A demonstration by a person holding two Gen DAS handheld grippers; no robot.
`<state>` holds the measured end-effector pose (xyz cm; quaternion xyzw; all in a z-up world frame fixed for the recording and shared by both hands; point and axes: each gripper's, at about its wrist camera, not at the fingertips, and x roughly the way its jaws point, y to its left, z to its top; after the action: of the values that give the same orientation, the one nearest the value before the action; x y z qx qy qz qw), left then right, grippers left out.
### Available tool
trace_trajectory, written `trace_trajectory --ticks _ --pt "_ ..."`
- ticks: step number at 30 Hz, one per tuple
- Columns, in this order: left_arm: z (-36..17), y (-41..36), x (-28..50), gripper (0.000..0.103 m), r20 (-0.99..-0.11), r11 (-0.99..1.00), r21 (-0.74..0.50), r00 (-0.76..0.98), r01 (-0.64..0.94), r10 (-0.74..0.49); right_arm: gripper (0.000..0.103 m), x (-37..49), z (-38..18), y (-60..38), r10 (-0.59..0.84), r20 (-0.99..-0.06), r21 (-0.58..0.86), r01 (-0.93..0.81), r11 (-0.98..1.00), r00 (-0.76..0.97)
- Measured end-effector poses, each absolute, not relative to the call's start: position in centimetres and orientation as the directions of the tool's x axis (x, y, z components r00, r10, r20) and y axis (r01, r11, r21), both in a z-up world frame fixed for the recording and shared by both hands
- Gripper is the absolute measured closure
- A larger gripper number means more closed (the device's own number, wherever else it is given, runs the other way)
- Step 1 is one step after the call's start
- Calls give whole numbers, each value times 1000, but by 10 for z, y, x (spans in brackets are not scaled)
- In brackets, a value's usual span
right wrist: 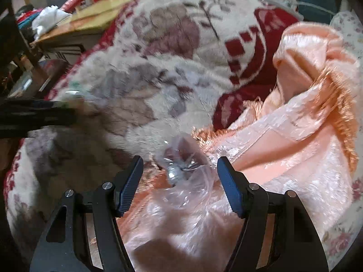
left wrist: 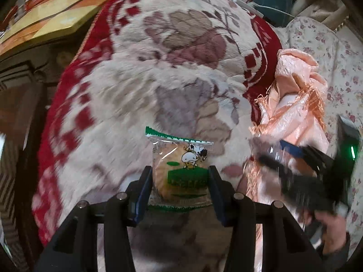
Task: Organize snacks
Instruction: 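Grasp the green-labelled biscuit packet with the left gripper while the right grasps a clear plastic bag, then carry the biscuit packet with the left gripper and plastic bag with the right to the tray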
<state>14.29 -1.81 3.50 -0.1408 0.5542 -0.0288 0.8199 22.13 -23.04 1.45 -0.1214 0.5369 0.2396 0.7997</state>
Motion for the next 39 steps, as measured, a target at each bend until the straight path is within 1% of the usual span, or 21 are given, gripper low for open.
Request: trace_trajectory --ticks 1,2,4,5,8,11,14,17,27,30,39 --pt "36 -15 137 52 -901 959 -258 388 -116 -195 49 227 10 -236 289 -911 121 -478 870 295" --pt "36 -11 131 52 -901 959 -257 389 -123 -192 67 227 8 -239 301 -907 144 -455 879 294" --pt "37 -4 116 52 -900 952 -272 388 -143 -199 74 225 5 -243 294 -903 147 -417 897 313" --pt "36 -3 111 52 -901 950 -274 386 -148 -200 76 222 5 -243 297 -902 150 -418 896 314" --pt "40 3 93 52 -901 954 -255 398 -159 -174 78 206 15 -241 304 -896 150 -424 893 324" --pt "50 13 76 52 -891 951 -259 423 -169 -167 78 183 33 -236 347 -872 181 -431 884 345" --pt "63 20 57 52 -883 962 -214 454 -169 -116 78 157 52 -226 405 -837 225 -444 867 368" --pt "71 33 38 52 -876 961 -207 472 -184 -98 78 127 64 -213 466 -805 280 -458 844 366" --pt "86 68 -18 52 -861 957 -149 509 -248 -2 78 68 56 -152 530 -805 350 -507 788 267" --pt "91 78 -31 52 -851 955 -126 524 -267 34 78 56 59 -132 538 -805 349 -533 771 250" --pt "99 114 -61 52 -834 935 -126 546 -332 81 78 32 77 -77 555 -802 319 -630 708 218"
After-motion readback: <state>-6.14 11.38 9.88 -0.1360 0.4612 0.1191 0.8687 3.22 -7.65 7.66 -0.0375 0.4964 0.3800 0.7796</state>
